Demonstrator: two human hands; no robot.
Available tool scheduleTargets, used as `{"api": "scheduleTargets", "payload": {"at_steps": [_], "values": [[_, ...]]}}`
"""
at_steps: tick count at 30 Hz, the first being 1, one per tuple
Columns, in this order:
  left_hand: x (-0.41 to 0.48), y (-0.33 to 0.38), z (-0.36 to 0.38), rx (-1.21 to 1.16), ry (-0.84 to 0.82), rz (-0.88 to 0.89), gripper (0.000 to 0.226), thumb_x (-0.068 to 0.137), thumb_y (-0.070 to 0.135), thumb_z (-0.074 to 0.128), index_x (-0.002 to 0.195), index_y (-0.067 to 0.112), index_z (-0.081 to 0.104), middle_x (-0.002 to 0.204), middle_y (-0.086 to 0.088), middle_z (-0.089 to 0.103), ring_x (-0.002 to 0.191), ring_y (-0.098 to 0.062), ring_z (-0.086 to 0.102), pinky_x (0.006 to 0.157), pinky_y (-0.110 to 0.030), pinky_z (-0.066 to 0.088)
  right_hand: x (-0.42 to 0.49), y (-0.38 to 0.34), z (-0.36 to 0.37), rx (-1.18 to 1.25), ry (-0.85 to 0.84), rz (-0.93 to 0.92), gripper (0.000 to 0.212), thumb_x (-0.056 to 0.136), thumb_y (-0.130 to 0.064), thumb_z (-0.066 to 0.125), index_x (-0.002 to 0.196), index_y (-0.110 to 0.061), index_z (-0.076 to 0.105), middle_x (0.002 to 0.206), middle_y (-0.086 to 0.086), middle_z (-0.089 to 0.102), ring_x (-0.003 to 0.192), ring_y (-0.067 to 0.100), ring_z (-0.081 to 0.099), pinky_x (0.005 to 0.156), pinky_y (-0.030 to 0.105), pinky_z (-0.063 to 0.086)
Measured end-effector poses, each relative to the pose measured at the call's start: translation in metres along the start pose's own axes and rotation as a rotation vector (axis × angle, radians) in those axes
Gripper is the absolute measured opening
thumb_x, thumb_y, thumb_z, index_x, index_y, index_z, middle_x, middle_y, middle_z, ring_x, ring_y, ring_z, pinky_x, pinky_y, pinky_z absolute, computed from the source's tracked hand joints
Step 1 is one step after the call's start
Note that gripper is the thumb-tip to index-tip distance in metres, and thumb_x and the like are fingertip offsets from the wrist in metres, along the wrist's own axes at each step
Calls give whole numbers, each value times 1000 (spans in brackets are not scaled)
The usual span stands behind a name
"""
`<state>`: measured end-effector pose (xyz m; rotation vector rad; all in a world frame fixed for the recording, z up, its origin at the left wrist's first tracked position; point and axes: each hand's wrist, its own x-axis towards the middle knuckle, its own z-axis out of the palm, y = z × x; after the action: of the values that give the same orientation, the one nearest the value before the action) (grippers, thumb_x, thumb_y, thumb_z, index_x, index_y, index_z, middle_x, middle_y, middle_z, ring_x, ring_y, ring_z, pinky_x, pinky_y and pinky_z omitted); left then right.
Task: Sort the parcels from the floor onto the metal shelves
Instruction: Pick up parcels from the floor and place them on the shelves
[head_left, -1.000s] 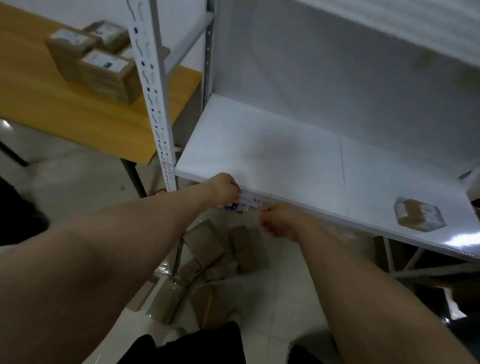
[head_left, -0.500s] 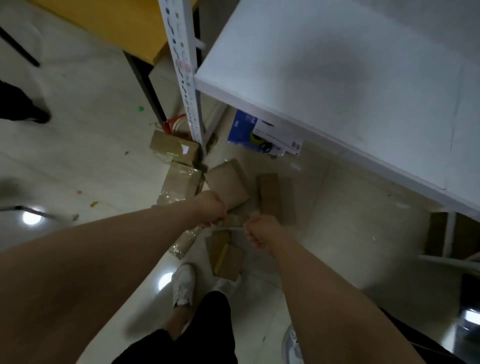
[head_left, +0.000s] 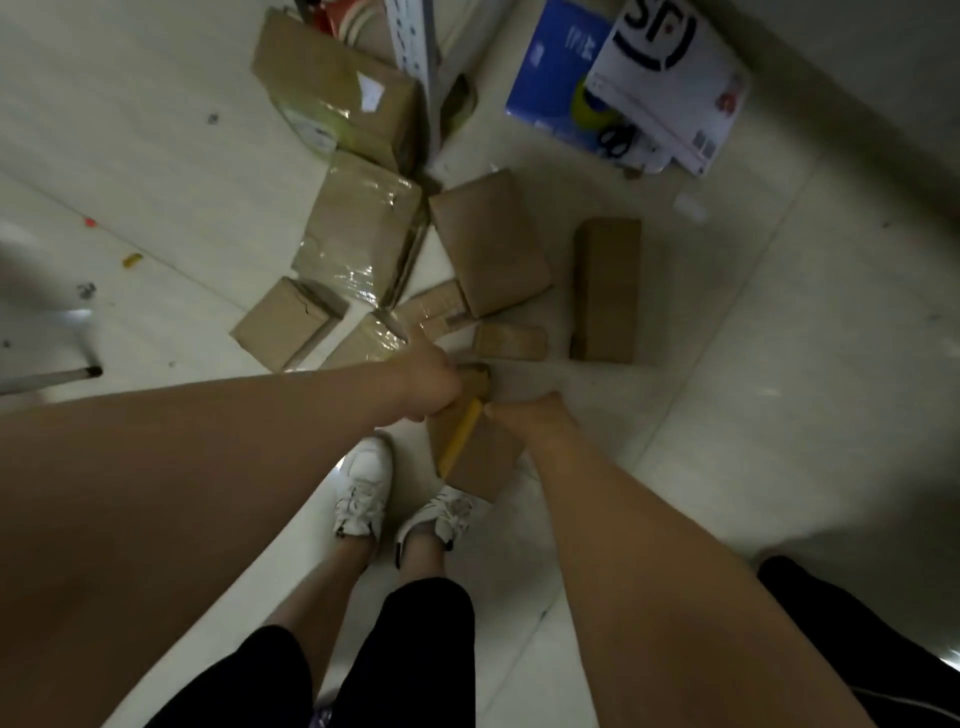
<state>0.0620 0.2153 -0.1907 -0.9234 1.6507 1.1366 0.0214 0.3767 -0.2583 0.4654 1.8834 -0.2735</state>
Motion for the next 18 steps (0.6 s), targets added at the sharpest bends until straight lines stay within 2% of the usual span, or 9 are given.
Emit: {"api": "scheduleTargets", "payload": {"at_steps": [2,5,7,9,12,14,16,18], "values": [[21,-12,9,6,15,-9,22,91,4,53,110,-1,65,109,-23,67,99,-35,68,73,-37,56,22,-1,12,0,-17,-2,109,76,-67,71,155,-12,20,149,16,42,135,35,45,111,47,40],[45,-28,21,-23,2,-41,23,88,2,56,110,1,66,106,-21,68,97,-31,69,78,-37,58,53,-6,31,-2,-25,38,131,68,-68,76,158,-10,2,153,19,37,137,39,42,111,50,41],[58,-37,26,-43,-9,-53,22,87,2,57,107,1,66,104,-21,69,97,-32,70,74,-36,57,68,-11,44,1,-2,34,136,62,-69,78,158,-8,2,155,19,35,139,39,40,111,51,40],[65,-44,29,-43,-17,-53,19,87,2,58,104,0,68,102,-20,71,93,-31,71,70,-34,56,77,-11,57,-27,-11,31,130,64,-67,78,156,-8,7,153,18,37,138,39,41,110,51,41],[68,-56,29,-114,2,-100,16,88,1,61,101,0,70,97,-19,72,76,-22,69,58,-28,51,76,-5,62,-41,-30,21,109,72,-60,69,152,-9,16,144,17,46,131,38,46,107,49,44],[64,-60,28,-186,31,-144,19,90,3,59,105,-2,69,94,-18,72,74,-21,65,60,-28,50,63,-2,53,25,-41,-18,110,67,-64,64,152,-10,20,141,16,48,129,38,48,105,50,45],[53,-56,24,-263,80,-183,27,94,13,56,117,0,62,107,-15,67,89,-23,65,70,-33,52,42,-4,32,195,-51,-89,108,61,-63,66,150,-13,28,139,13,52,124,36,52,101,51,49],[30,-45,14,-305,130,-207,48,97,35,55,136,7,49,133,-13,55,116,-30,57,84,-40,52,16,-7,5,400,-86,-135,87,69,-59,70,141,-20,41,128,7,59,110,27,60,85,45,54]]}}
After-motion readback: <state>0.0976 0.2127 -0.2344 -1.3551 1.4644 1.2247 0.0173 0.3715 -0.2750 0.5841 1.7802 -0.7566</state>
